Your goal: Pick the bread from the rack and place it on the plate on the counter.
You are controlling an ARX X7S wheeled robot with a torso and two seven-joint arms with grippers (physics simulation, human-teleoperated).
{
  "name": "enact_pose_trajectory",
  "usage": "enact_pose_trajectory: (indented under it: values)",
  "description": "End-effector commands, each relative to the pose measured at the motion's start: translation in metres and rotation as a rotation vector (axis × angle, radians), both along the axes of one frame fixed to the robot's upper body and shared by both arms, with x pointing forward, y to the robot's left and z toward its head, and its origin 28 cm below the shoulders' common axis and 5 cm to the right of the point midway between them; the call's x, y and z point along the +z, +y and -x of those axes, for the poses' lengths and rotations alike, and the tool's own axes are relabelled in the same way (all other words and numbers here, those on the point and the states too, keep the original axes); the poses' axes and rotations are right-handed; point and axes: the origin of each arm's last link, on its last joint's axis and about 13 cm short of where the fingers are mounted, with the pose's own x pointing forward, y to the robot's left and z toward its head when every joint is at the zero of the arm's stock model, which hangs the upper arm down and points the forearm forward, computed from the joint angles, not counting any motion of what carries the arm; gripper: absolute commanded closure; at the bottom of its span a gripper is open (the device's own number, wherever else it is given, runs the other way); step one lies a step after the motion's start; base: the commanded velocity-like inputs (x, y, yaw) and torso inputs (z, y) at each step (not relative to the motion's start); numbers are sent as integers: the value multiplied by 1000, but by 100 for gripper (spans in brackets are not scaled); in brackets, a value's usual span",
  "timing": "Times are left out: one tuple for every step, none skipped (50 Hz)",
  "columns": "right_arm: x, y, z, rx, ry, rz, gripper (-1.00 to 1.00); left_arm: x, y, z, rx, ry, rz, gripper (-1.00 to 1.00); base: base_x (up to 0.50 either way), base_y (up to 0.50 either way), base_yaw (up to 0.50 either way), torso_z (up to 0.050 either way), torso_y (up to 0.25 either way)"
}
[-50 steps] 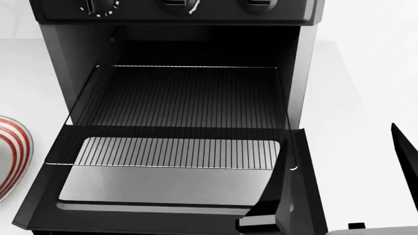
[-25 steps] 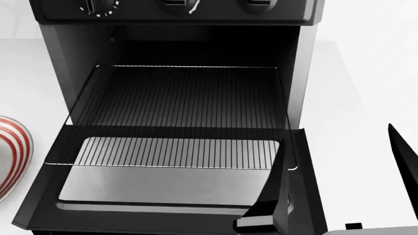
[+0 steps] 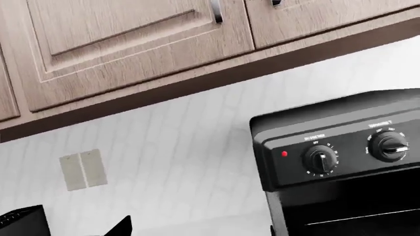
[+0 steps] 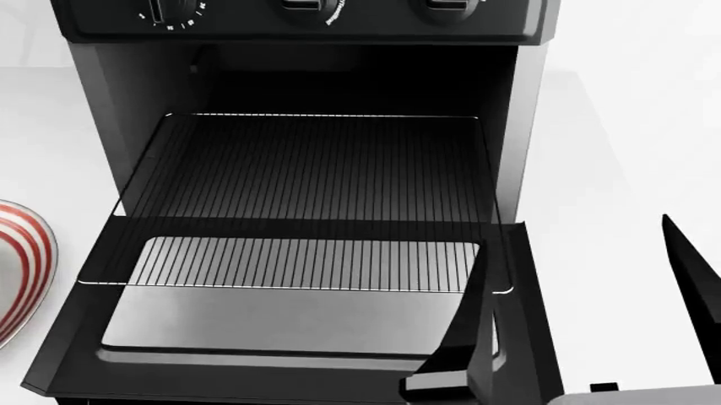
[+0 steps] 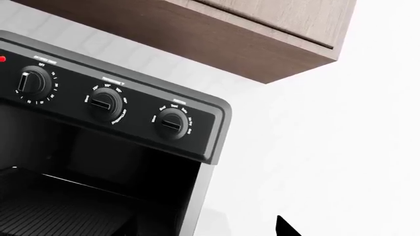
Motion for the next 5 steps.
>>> enact_pose_trajectory:
  values:
    - [3,3,-2,45,-41,-4,-100,-13,-1,21,-53,12,-92,-100,0,0,0,0,0]
    - [3,3,-2,44,-41,-5,-100,-14,-1,21,-58,12,-97,-100,0,0,0,0,0]
    - [3,3,-2,44,-42,-6,-100,-14,-2,20,-70,13,-96,-100,0,0,0,0,0]
    - [3,3,-2,44,-42,-6,-100,-15,-2,19,-70,15,-99,-100,0,0,0,0,0]
    - [3,3,-2,43,-42,-7,-100,-15,-2,19,-76,13,-101,-100,0,0,0,0,0]
